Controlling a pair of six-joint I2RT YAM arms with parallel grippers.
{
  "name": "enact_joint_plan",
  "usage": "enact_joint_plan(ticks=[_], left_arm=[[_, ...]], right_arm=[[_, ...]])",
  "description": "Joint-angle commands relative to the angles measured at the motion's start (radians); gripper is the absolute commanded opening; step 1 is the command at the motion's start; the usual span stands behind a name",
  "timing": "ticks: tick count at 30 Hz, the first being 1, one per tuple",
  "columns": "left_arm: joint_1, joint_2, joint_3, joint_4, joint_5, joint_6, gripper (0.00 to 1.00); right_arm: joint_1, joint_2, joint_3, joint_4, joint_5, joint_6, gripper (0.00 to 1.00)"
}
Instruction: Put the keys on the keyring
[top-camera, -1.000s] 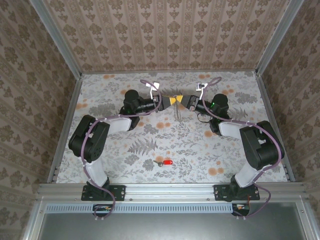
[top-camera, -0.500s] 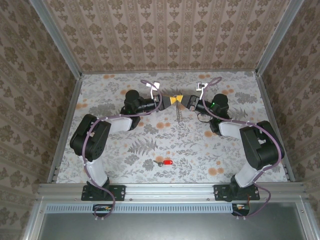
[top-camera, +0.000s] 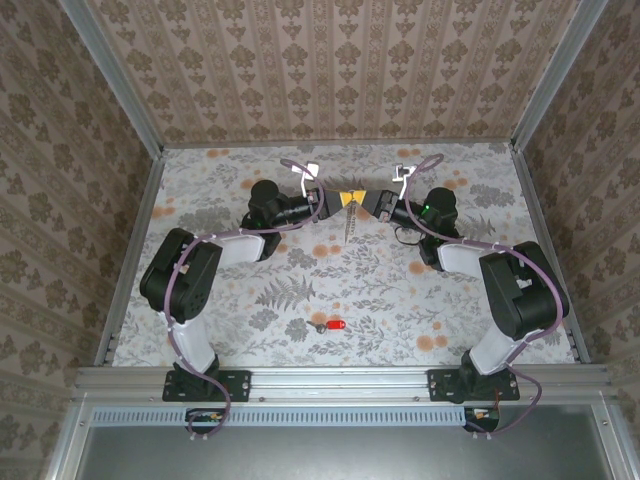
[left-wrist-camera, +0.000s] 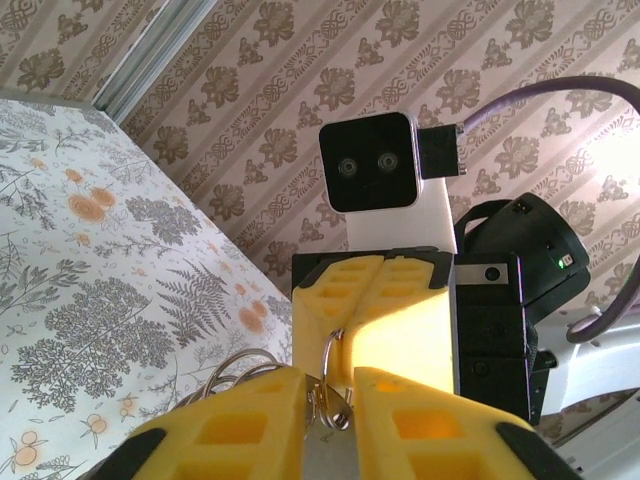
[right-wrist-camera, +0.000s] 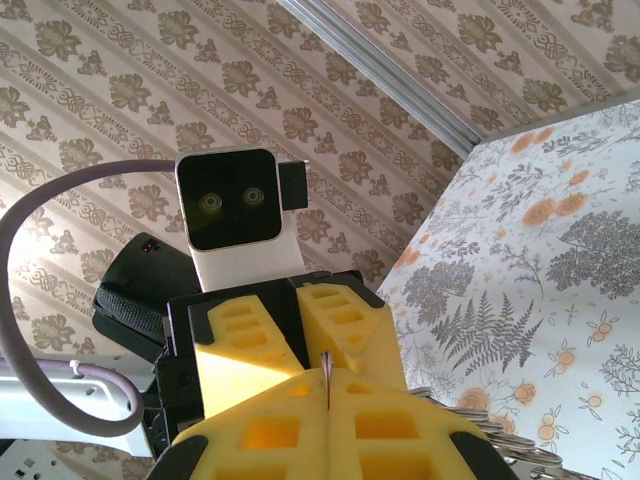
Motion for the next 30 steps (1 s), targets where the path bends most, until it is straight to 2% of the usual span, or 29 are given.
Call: enact_joint_plan(ticks=[1, 4, 7, 13, 17, 19, 23, 27, 30], left_arm=[[0.001, 0.005, 0.031, 0.041, -0.001, 0.002, 0.18], [0.001, 0.003, 0.028, 0.041, -0.011, 0.002, 0.25], [0.0, 0.006, 0.03, 0.041, -0.012, 0.001, 0.25], [-0.003, 0.011, 0.039, 0.038, -0.003, 0.002, 0.05], [-0.006, 0.013, 0.043, 0.034, 0.0, 0.006, 0.01], [-0.007, 0.013, 0.046, 0.03, 0.002, 0.005, 0.04], [-0.012, 0.014, 0.054, 0.016, 0.01, 0.013, 0.17], [-0.019, 0.011, 0.059, -0.004, 0.011, 0.032, 0.18], [-0.02, 0.012, 0.061, -0.004, 0.011, 0.033, 0.1]], right_arm=[[-0.005, 0.012, -0.005, 0.052, -0.002, 0.001, 0.0], [-0.007, 0.011, -0.008, 0.05, -0.003, -0.003, 0.0], [-0.007, 0.01, -0.008, 0.047, -0.004, -0.003, 0.0], [-0.007, 0.009, -0.008, 0.047, -0.007, -0.004, 0.0], [-0.009, 0.008, -0.008, 0.047, -0.007, -0.003, 0.0], [-0.009, 0.008, -0.008, 0.046, -0.009, -0.002, 0.0], [-0.008, 0.008, -0.007, 0.045, -0.011, -0.003, 0.0], [-0.008, 0.009, -0.005, 0.042, -0.015, -0.003, 0.0], [-0.008, 0.007, -0.007, 0.042, -0.014, -0.004, 0.0]])
